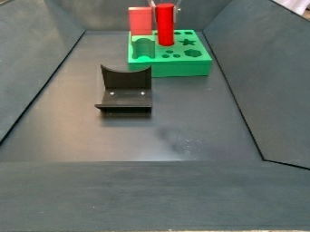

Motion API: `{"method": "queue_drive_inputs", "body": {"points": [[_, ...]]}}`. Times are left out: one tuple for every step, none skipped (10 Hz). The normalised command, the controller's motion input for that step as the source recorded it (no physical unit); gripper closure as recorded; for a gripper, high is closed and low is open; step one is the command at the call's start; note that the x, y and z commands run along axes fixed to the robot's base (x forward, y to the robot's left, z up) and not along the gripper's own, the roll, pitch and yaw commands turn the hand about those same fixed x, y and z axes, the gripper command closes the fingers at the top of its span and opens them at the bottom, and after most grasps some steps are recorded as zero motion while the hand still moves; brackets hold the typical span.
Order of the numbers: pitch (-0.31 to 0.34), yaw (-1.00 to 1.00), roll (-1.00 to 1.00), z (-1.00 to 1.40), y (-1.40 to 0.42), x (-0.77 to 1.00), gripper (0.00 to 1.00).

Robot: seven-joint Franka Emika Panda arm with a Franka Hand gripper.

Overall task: Pick up the round object. Move up. Move to above the board. Insert the round object.
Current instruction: Insert the round object.

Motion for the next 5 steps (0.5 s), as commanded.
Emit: {"method": "queue_drive_inputs", "body": {"points": [[-0.076, -0.05, -0.34, -0.37, 0.02, 0.0, 1.0], [-0.009, -0.12, -0.35, -0.42, 0.0, 0.04, 1.0], [0.0, -0.22, -0.41, -0.29, 0.09, 0.16, 1.0], [0.0, -0.79, -0.22, -0.52, 0.0, 0.06, 1.0], [0.0, -0.88, -0.13, -0.48, 0.0, 0.0, 1.0]]}}
